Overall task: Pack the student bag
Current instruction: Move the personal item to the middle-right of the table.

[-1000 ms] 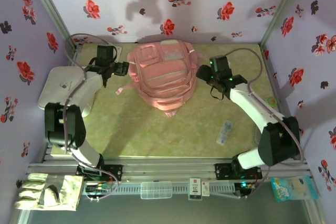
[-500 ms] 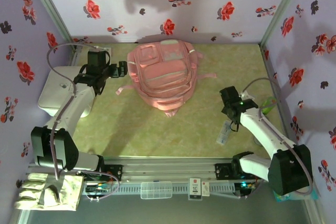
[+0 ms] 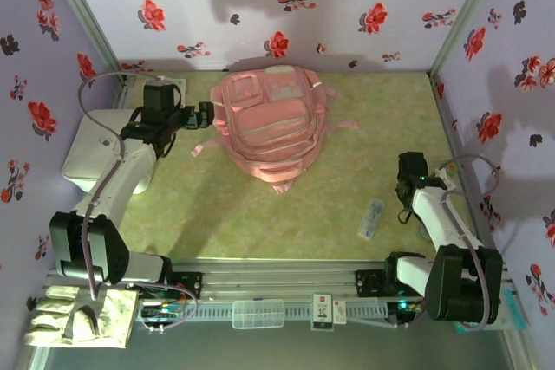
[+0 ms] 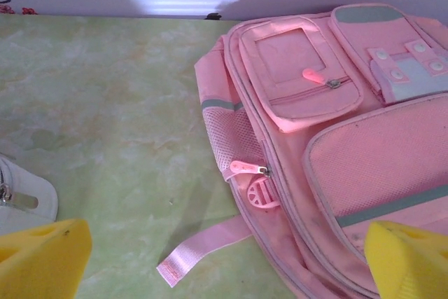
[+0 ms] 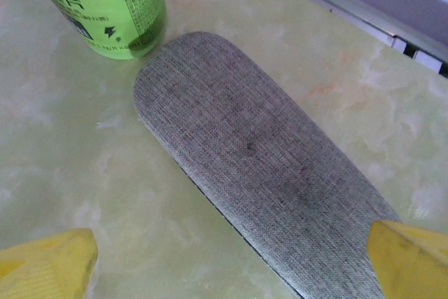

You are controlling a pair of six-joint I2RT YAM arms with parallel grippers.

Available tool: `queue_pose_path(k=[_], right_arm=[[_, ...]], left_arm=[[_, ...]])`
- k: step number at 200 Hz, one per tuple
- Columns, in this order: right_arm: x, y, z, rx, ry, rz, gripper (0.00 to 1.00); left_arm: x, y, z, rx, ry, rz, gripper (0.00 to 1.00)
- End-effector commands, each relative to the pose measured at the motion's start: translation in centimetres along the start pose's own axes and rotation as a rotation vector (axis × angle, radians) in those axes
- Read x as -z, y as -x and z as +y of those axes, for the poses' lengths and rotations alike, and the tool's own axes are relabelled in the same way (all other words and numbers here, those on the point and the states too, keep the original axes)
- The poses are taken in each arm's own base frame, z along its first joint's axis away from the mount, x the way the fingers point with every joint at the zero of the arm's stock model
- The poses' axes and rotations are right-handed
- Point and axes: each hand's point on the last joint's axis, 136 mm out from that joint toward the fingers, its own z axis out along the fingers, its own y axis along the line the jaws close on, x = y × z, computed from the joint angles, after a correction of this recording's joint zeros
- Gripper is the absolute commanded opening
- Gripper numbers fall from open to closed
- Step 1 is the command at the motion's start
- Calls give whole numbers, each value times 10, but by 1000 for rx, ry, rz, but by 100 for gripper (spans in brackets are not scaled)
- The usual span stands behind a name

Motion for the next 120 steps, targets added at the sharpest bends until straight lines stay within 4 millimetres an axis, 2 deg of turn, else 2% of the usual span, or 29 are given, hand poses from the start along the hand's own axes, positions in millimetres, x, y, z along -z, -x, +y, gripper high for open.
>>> queue_pose_path(k=[1,22,65,111,120], right_arm=[[-8,-5,-1,-24,12,12,99],[-13,-4,-2,-68,28,28,99],[-16,12,-2,-108,45,18,99],[-29,5,7,-144,75,87,99],[-30,0,14,-143,109,120,99]], left_arm=[[11,-2,-8,-29,-38,-6,100],[11,-2,-11,-33,-47,-5,100],[12,-2,-15,-47,-58,0,100],[16,-1,-15,-65,-57,-3,100],[16,-1,-15,-64,-57,-3,100]])
